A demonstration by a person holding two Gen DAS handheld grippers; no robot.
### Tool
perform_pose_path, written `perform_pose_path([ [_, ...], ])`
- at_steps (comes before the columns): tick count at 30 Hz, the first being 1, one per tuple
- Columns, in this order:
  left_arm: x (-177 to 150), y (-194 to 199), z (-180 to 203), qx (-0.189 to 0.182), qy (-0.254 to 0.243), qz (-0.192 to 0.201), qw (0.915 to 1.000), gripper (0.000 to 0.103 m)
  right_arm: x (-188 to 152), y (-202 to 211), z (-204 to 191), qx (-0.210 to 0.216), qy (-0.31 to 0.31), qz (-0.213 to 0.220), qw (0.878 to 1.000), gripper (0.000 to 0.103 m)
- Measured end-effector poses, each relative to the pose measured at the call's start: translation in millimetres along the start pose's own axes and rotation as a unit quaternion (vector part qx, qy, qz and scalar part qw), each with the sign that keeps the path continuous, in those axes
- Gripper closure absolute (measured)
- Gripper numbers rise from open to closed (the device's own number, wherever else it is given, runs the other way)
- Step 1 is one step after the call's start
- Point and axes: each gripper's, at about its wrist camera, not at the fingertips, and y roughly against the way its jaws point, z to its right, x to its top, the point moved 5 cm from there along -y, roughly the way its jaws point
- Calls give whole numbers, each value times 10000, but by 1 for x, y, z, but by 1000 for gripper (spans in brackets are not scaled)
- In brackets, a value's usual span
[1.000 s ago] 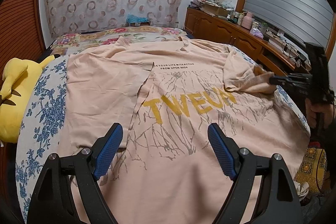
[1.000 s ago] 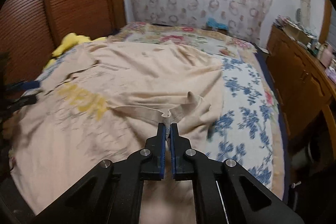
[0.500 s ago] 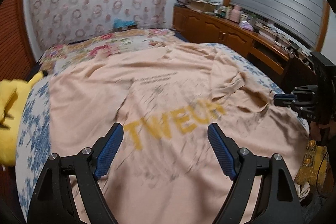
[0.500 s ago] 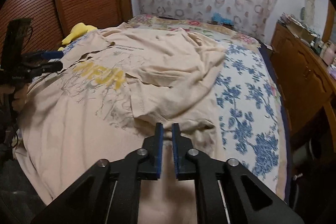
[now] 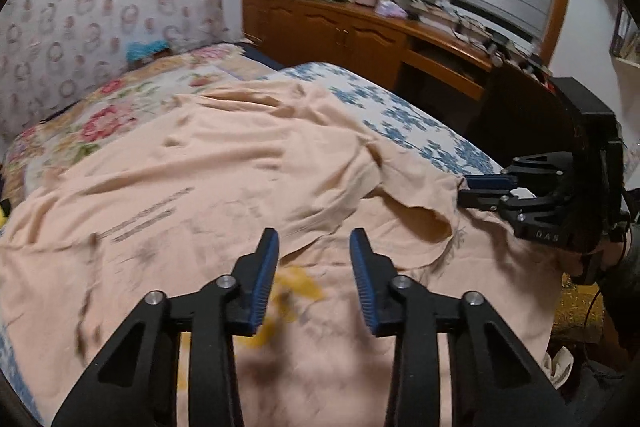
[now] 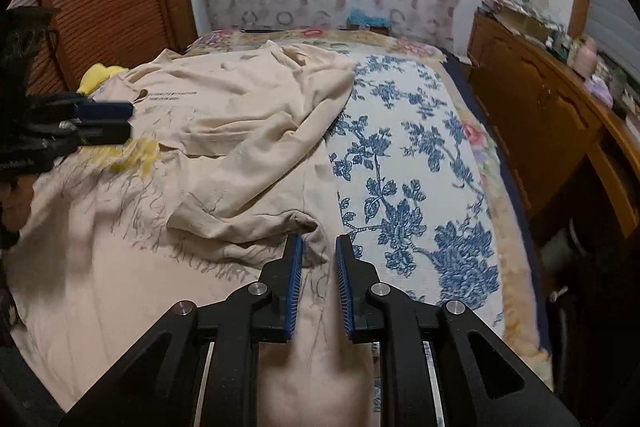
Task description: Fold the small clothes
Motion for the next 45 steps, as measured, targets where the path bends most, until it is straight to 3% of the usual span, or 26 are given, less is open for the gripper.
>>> perform_pose_path([
  [6, 8, -29, 14, -72, -153, -289, 9994, 70, -4, -1, 0, -45, 4, 59, 10000, 85],
  [11, 11, -53, 15, 238, -330, -515, 9978, 70, -6, -7, -2, -89, 42, 119, 9999, 85],
  [16, 13, -56, 13, 336, -398, -459, 9976, 71, -7, -6, -1, -53, 12, 140, 9999, 85],
  [18, 12, -54, 16, 317, -498, -423, 9974, 96, -8, -4, -1, -50, 4, 150, 9999, 85],
  [20, 12, -51, 15, 313, -498, -425, 9974, 99, -8, -4, 0, -53, 6, 148, 9999, 85],
  [28, 32, 6, -19, 481, 25, 357, 9982, 100, -8, -5, 1, -30, -6, 144, 9999, 85],
  [33, 31, 17, -52, 647, 351, 448, 9963, 100, -8, -5, 1, -39, -3, 144, 9999, 85],
  [38, 24, 9, -71, 764, 533, 279, 9953, 100, -7, -6, 2, -42, 5, 139, 9999, 85],
  [43, 14, 16, -75, 772, 582, 322, 9948, 94, -6, -7, 3, -6, -22, 141, 9999, 84],
  [45, 9, 21, -75, 785, 553, 336, 9948, 80, -6, -8, 4, 9, -37, 143, 9999, 84],
])
